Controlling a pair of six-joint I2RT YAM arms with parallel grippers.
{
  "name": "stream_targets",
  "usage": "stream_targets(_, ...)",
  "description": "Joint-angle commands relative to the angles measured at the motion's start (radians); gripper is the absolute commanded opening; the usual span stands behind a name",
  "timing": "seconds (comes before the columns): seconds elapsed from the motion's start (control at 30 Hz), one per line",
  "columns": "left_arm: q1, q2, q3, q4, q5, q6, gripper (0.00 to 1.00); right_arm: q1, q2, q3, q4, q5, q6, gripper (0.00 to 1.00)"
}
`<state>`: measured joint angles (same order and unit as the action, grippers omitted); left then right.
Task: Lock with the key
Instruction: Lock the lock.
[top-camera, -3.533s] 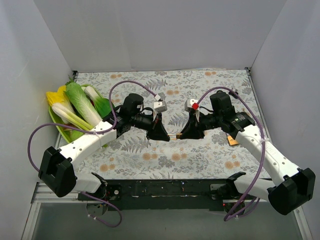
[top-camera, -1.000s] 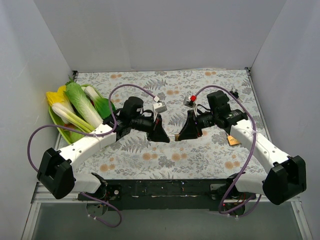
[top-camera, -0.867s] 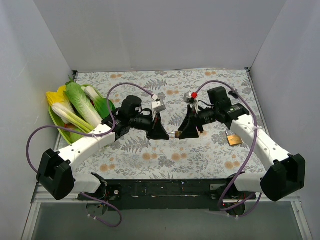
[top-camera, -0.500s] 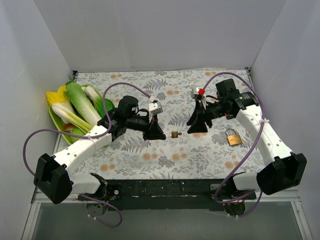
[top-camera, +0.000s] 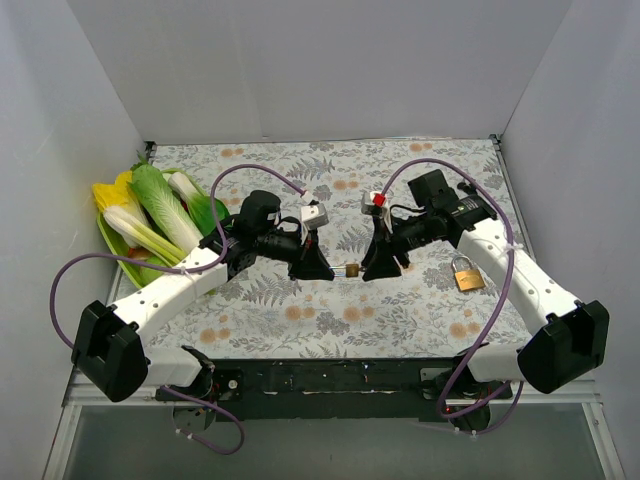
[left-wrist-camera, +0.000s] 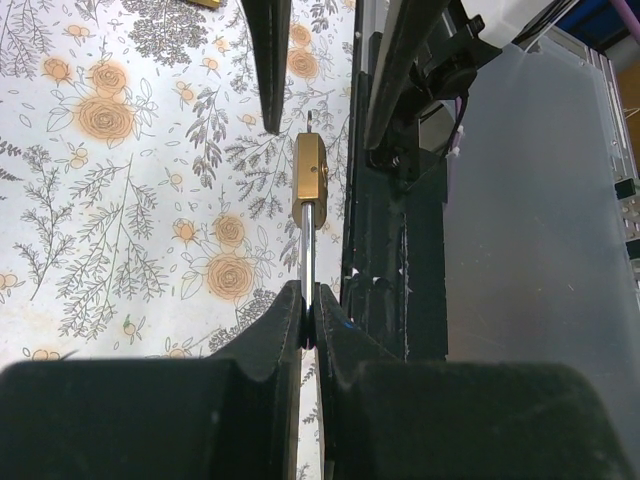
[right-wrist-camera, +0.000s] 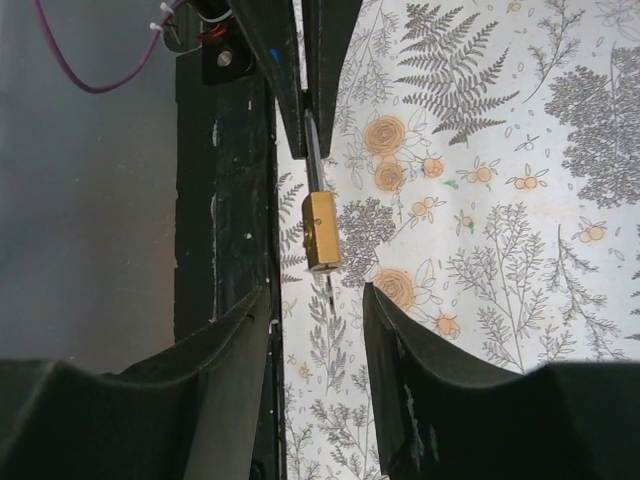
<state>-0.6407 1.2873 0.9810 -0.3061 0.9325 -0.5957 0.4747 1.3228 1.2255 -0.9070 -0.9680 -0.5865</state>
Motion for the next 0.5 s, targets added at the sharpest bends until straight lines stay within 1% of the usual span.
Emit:
stream_targets(0.0, -0.010, -0.011, 0.039, 0.039, 0.035, -0.010, 0.00, 0.012, -0.002, -0.004, 0.074, 0.028, 0.037, 0.49)
stream_targets(0.07, -0.013, -0.009, 0.039, 0.041, 0.034, -0.009, 0.00, 0.013, 0.003, -0.003, 0.083, 0.026, 0.047, 0.47)
stream_targets(0.17, -0.013, -0.008, 0.039, 0.041, 0.034, -0.009, 0.00, 0.013, 0.003, -0.003, 0.083, 0.023, 0.050, 0.31)
stream_targets(0.2, -0.011, -0.008, 0.038, 0.044, 0.029, -0.010, 0.00, 0.013, 0.003, -0.006, 0.082, 0.028, 0.048, 0.21)
stream_targets(0.27, -0.011, -0.008, 0.033, 0.051, 0.022, -0.024, 0.00, 0.013, -0.002, -0.009, 0.074, 0.032, 0.036, 0.11)
stream_targets(0.3, -0.011, -0.008, 0.031, 0.056, 0.019, -0.024, 0.00, 0.013, -0.004, -0.012, 0.065, 0.034, 0.030, 0.02)
stream_targets(0.43, -0.013, -0.009, 0.025, 0.067, 0.005, -0.032, 0.00, 0.010, -0.014, -0.012, 0.017, 0.052, -0.013, 0.01)
stream_targets(0.47, -0.010, -0.013, 0.024, 0.064, -0.001, -0.030, 0.00, -0.007, -0.020, -0.017, 0.007, 0.060, -0.018, 0.01)
